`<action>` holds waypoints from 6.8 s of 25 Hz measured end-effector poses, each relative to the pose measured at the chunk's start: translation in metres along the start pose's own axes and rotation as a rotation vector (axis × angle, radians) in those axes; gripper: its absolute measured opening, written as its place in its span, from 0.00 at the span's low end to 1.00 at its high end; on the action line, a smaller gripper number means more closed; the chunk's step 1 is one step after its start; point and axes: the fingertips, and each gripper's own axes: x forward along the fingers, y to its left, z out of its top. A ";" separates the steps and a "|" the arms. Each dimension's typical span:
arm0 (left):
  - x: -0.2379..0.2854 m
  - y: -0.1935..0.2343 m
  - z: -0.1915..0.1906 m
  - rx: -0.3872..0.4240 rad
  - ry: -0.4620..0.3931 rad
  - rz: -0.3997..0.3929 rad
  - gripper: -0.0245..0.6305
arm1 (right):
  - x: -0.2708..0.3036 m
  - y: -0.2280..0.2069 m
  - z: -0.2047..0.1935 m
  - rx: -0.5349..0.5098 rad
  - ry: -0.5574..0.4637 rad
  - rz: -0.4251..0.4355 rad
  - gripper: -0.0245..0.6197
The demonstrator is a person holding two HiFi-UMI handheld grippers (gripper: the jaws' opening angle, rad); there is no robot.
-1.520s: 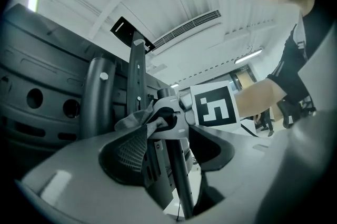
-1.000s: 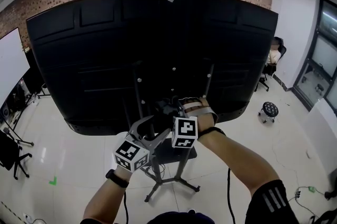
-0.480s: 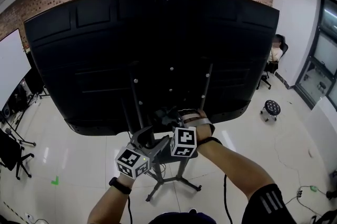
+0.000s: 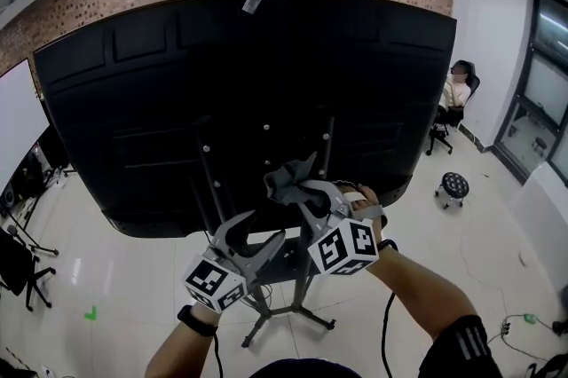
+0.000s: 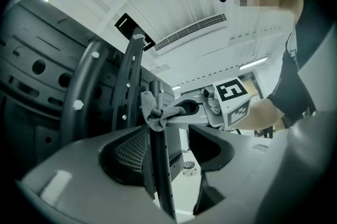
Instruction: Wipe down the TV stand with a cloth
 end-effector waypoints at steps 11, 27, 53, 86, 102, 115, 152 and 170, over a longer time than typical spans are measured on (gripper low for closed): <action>0.070 -0.044 0.063 0.097 -0.077 -0.086 0.45 | -0.041 -0.115 -0.035 0.201 -0.063 -0.110 0.09; 0.126 -0.043 0.030 0.065 -0.042 -0.026 0.45 | 0.002 -0.138 -0.085 0.434 -0.091 0.027 0.09; 0.174 -0.078 0.005 0.057 -0.014 -0.059 0.45 | -0.062 -0.173 -0.174 0.500 -0.055 -0.082 0.09; 0.193 -0.088 -0.021 0.042 0.013 -0.062 0.45 | -0.035 -0.123 -0.214 0.521 0.010 0.030 0.09; 0.170 -0.088 -0.007 0.062 0.001 -0.039 0.45 | -0.066 -0.126 -0.171 0.555 -0.129 -0.004 0.09; 0.030 -0.015 0.050 0.114 -0.046 0.078 0.45 | -0.033 -0.074 0.039 0.482 -0.353 0.104 0.09; -0.222 0.166 0.067 0.100 -0.056 0.267 0.45 | 0.214 0.047 0.290 -0.363 0.080 0.051 0.09; -0.172 0.136 0.063 0.080 -0.067 0.140 0.45 | 0.167 0.007 0.213 -0.601 0.344 -0.035 0.08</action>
